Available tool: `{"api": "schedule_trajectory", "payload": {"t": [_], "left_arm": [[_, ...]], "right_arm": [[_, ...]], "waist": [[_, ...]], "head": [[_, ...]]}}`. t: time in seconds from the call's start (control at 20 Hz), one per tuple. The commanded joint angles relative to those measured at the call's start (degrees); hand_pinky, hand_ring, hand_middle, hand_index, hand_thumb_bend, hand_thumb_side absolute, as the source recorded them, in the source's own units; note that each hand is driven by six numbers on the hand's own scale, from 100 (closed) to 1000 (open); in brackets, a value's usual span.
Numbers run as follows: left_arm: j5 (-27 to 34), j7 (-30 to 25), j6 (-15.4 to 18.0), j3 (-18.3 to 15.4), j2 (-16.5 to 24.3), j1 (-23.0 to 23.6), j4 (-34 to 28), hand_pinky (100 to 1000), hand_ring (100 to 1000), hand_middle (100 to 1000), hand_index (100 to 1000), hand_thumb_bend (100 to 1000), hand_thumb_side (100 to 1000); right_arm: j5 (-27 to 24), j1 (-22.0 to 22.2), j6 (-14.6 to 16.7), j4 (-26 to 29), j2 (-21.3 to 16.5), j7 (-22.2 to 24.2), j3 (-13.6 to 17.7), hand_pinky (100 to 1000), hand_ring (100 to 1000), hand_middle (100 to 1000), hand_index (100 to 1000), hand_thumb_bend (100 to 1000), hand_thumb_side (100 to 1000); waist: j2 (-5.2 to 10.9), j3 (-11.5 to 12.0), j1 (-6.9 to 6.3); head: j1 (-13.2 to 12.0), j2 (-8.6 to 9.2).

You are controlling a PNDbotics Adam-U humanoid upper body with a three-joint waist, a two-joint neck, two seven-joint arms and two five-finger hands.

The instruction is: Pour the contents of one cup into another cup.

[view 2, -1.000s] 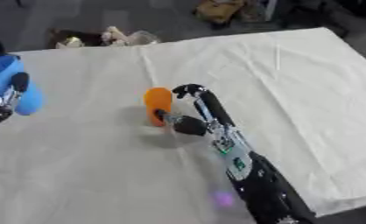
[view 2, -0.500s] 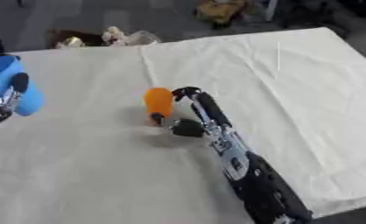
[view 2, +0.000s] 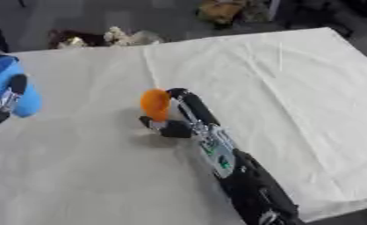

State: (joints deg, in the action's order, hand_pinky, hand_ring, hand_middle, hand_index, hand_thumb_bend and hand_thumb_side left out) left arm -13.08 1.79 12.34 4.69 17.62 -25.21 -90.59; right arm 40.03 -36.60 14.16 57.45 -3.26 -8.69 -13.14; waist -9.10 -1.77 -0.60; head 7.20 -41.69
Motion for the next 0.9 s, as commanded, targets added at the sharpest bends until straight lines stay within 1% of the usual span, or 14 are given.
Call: {"api": "schedule_trajectory", "payload": {"t": [0.05, 0.1, 0.2, 0.3, 0.4, 0.45, 0.5, 0.55, 0.65, 0.75, 0.9], "left_arm": [[0.5, -0.3, 0.1, -0.2, 0.6, -0.9, -0.7, 221, 100, 128, 705, 100, 510], [0.5, -0.3, 0.1, -0.2, 0.6, -1.0, -0.7, 222, 100, 128, 705, 100, 510], [0.5, -0.4, 0.2, -0.1, 0.5, -1.0, -0.6, 222, 100, 128, 705, 100, 509], [0.5, -0.4, 0.2, -0.1, 0.5, -1.0, -0.5, 222, 100, 128, 705, 100, 508], [0.5, -0.5, 0.2, -0.2, 0.5, -1.1, -0.5, 222, 100, 129, 705, 100, 508], [0.5, -0.5, 0.2, -0.2, 0.5, -1.1, -0.5, 222, 100, 129, 705, 100, 508], [0.5, -0.5, 0.2, -0.2, 0.5, -1.1, -0.5, 222, 100, 129, 705, 100, 509], [0.5, -0.5, 0.2, -0.2, 0.5, -1.1, -0.5, 222, 100, 129, 705, 100, 509], [0.6, -0.4, 0.2, -0.3, 0.5, -1.2, -0.5, 222, 100, 129, 704, 100, 510], [0.6, -0.5, 0.2, -0.3, 0.5, -1.2, -0.6, 221, 100, 128, 704, 100, 511], [0.7, -0.6, 0.2, -0.3, 0.7, -1.1, -0.6, 218, 100, 127, 703, 100, 508]], "right_arm": [[1.0, -1.6, 0.1, -0.5, 0.9, -1.0, 0.1, 806, 855, 579, 705, 493, 604], [1.1, -1.8, 0.1, -0.8, 1.2, -1.3, 0.1, 805, 854, 574, 698, 488, 603], [1.3, -2.2, 0.1, -1.2, 1.7, -1.9, 0.2, 797, 849, 537, 666, 449, 594], [1.4, -2.4, 0.0, -1.4, 2.1, -2.7, 0.2, 788, 841, 476, 630, 393, 586], [1.1, -2.4, 0.0, -1.4, 2.2, -3.5, 0.2, 779, 828, 410, 569, 302, 535], [1.0, -2.4, -0.1, -1.4, 2.3, -3.9, 0.2, 768, 815, 363, 529, 205, 450], [0.6, -2.4, -0.4, -1.4, 2.3, -4.2, 0.2, 764, 810, 346, 513, 162, 402], [0.3, -2.3, -0.7, -1.3, 2.3, -4.6, 0.2, 757, 800, 321, 485, 100, 303], [-0.7, -2.4, -1.5, -1.0, 2.3, -5.1, 0.2, 749, 785, 287, 453, 100, 187], [-1.6, -2.5, -2.4, -0.3, 2.2, -5.6, 0.0, 742, 773, 266, 435, 100, 100], [-3.0, -3.0, -3.6, 1.8, 1.6, -5.9, -0.2, 739, 767, 256, 429, 100, 100]], "waist": [[1.07, 0.2, -0.19], [1.06, 0.2, -0.20], [1.03, 0.3, -0.19], [1.00, 0.4, -0.19], [0.97, 0.4, -0.17], [0.94, 0.4, -0.15], [0.91, 0.3, -0.12], [0.89, 0.3, -0.09], [0.85, 0.3, -0.04], [0.85, 0.2, 0.01], [0.92, 0.2, 0.09]], "head": [[0.2, 0.51], [0.2, 0.52], [0.4, 0.55], [0.4, 0.56], [0.5, 0.62], [0.5, 0.65], [0.5, 0.68], [0.5, 0.70], [0.6, 0.72], [0.7, 0.74], [0.7, 0.72]]}}
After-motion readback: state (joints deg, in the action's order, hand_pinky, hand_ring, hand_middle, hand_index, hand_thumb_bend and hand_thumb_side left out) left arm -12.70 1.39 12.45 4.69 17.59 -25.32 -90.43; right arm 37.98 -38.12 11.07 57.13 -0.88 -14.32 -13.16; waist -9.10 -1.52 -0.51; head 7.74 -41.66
